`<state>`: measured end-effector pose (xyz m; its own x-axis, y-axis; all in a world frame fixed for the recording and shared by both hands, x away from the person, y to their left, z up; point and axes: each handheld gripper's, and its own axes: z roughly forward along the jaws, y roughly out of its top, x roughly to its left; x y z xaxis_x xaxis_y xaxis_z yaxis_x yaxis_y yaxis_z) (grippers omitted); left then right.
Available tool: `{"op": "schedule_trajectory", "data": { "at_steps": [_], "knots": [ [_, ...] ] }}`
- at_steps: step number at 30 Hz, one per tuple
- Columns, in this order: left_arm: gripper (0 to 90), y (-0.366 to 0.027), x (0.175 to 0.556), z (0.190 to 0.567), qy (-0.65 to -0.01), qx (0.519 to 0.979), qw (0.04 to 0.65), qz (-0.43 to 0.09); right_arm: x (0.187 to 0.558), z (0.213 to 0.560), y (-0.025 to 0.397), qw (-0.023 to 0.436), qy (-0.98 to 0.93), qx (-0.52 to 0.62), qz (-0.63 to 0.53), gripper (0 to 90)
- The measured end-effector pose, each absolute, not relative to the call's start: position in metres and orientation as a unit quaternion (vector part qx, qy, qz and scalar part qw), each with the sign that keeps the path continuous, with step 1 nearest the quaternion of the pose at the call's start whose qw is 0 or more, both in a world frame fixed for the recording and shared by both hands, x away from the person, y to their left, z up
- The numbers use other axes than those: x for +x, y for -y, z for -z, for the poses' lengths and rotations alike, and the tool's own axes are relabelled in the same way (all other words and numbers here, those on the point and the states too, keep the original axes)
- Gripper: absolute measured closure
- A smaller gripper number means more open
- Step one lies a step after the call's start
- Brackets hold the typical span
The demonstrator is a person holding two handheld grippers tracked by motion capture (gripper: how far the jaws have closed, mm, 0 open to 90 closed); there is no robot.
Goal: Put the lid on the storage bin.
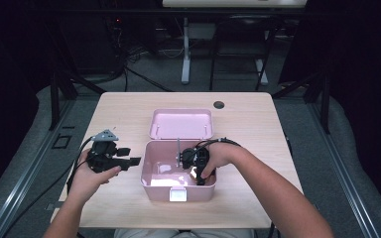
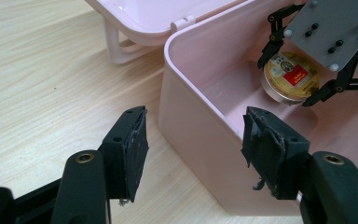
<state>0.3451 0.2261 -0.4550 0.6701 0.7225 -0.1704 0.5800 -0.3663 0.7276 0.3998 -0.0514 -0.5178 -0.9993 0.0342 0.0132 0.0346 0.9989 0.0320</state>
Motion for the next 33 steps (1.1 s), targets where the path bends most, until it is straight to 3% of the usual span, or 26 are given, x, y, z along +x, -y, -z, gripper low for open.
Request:
{"op": "schedule_trajectory", "data": {
  "at_steps": [12, 17, 33],
  "knots": [
    [39.9, -0.226, 0.345, 0.455, -0.396, 0.822, 0.4, -0.09, 0.401, 0.518, 0.051, 0.008, 1.0, -0.027, 0.012, 19.1],
    [39.9, -0.226, 0.345, 0.455, -0.397, 0.822, 0.4, -0.089, 0.401, 0.516, 0.052, 0.008, 0.999, -0.031, 0.021, 15.0],
    [39.9, -0.224, 0.345, 0.456, -0.394, 0.823, 0.399, -0.089, 0.395, 0.478, 0.058, -0.021, 0.997, -0.04, 0.055, 17.3]
  ]
}}
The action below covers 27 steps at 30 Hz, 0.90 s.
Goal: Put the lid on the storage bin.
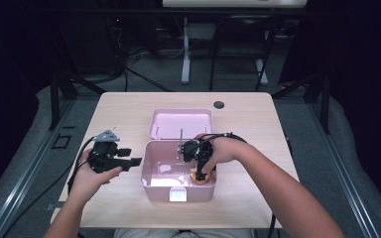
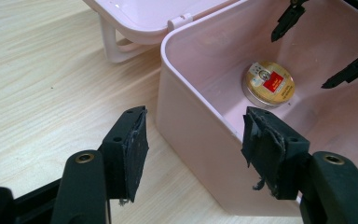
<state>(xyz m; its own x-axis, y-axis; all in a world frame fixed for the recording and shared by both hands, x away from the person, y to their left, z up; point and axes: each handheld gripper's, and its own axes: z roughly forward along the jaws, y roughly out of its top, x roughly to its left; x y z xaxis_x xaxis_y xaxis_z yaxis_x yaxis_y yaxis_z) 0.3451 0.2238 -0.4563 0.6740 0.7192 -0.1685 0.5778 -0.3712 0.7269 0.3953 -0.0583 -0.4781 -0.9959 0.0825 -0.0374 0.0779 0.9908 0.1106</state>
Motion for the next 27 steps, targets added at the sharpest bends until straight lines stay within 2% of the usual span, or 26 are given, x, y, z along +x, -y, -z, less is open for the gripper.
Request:
{"op": "schedule_trajectory", "data": {
  "at_steps": [27],
  "knots": [
    [39.9, -0.224, 0.345, 0.458, -0.393, 0.824, 0.397, -0.095, 0.388, 0.433, 0.079, 0.047, -0.99, 0.096, -0.093, 25.6]
  ]
}}
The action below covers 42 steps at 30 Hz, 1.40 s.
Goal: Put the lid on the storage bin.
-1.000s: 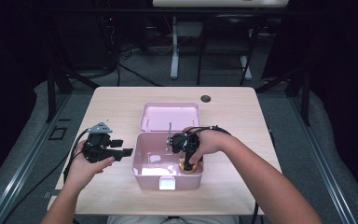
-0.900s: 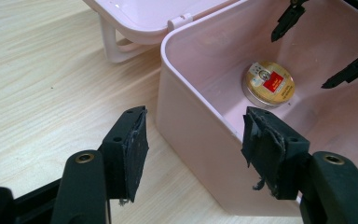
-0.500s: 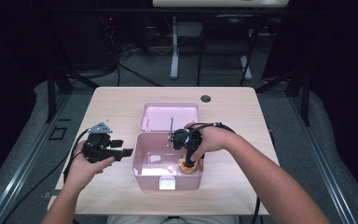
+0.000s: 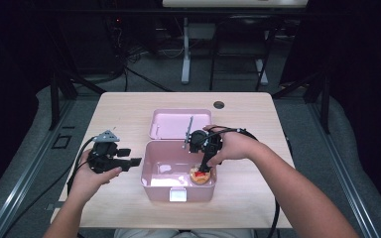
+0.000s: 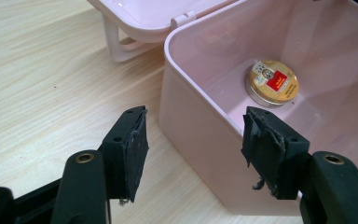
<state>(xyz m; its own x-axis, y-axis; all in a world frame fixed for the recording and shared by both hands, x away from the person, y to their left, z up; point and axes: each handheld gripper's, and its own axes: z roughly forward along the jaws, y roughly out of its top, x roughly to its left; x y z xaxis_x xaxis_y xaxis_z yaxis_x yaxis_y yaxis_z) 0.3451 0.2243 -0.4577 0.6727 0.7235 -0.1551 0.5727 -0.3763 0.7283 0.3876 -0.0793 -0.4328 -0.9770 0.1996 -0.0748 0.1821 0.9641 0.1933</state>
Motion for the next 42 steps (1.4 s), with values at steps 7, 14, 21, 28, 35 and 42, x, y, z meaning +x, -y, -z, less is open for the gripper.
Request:
{"op": "schedule_trajectory", "data": {
  "at_steps": [7, 14, 21, 28, 35, 42],
  "knots": [
    [38.7, -0.225, 0.346, 0.459, -0.399, 0.825, 0.39, -0.094, 0.387, 0.426, 0.094, 0.049, -0.984, 0.131, -0.111, 26.6],
    [38.5, -0.225, 0.346, 0.46, -0.402, 0.827, 0.382, -0.091, 0.385, 0.425, 0.107, 0.056, -0.979, 0.151, -0.126, 26.6],
    [35.3, -0.225, 0.346, 0.46, -0.409, 0.822, 0.385, -0.09, 0.382, 0.424, 0.119, 0.051, -0.975, 0.172, -0.133, 25.4],
    [29.4, -0.226, 0.346, 0.46, -0.412, 0.819, 0.389, -0.093, 0.381, 0.425, 0.13, 0.058, -0.969, 0.191, -0.147, 16.7],
    [21.6, -0.224, 0.346, 0.462, -0.409, 0.82, 0.39, -0.087, 0.378, 0.43, 0.139, 0.062, -0.965, 0.196, -0.16, 14.7],
    [23.5, -0.223, 0.347, 0.464, -0.412, 0.826, 0.375, -0.088, 0.379, 0.433, 0.149, 0.066, -0.957, 0.215, -0.181, 21.1]
  ]
}}
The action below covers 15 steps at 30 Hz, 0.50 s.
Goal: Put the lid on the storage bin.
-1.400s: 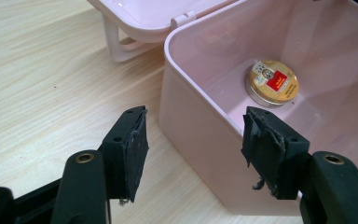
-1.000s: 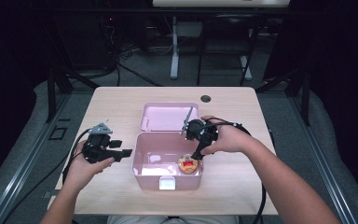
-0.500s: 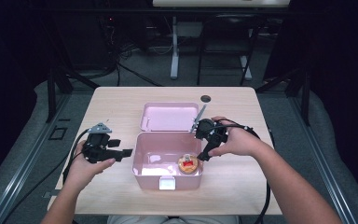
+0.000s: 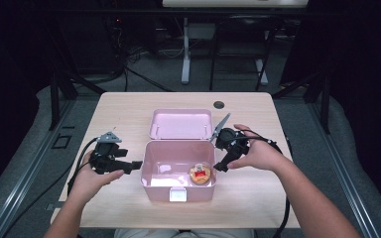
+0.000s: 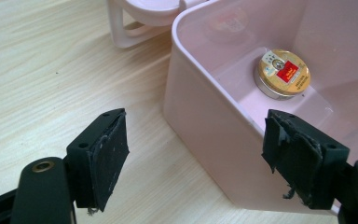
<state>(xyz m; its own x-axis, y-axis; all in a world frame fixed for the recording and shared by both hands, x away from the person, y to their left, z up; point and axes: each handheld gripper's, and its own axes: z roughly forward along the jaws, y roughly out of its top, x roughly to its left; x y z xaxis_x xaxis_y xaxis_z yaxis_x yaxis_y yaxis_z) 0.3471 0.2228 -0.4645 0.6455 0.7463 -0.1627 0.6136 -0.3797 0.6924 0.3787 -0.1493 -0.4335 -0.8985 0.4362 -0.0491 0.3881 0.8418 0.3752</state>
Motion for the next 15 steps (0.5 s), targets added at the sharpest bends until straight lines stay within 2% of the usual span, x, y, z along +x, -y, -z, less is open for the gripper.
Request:
{"op": "schedule_trajectory", "data": {
  "at_steps": [2, 7, 9, 10, 15],
  "knots": [
    [27.5, -0.223, 0.347, 0.465, -0.412, 0.826, 0.374, -0.09, 0.379, 0.435, 0.153, 0.067, -0.953, 0.222, -0.192, 24.1],
    [29.1, -0.224, 0.346, 0.465, -0.408, 0.826, 0.376, -0.101, 0.38, 0.439, 0.162, 0.065, -0.944, 0.24, -0.215, 27.6],
    [37.7, -0.223, 0.346, 0.465, -0.397, 0.829, 0.383, -0.095, 0.38, 0.44, 0.166, 0.066, -0.94, 0.249, -0.224, 29.2],
    [38.7, -0.223, 0.346, 0.465, -0.395, 0.829, 0.385, -0.094, 0.381, 0.441, 0.168, 0.069, -0.937, 0.254, -0.23, 29.8],
    [38.7, -0.221, 0.345, 0.466, -0.391, 0.833, 0.378, -0.103, 0.382, 0.445, 0.173, 0.077, -0.929, 0.267, -0.246, 32.8]
  ]
}}
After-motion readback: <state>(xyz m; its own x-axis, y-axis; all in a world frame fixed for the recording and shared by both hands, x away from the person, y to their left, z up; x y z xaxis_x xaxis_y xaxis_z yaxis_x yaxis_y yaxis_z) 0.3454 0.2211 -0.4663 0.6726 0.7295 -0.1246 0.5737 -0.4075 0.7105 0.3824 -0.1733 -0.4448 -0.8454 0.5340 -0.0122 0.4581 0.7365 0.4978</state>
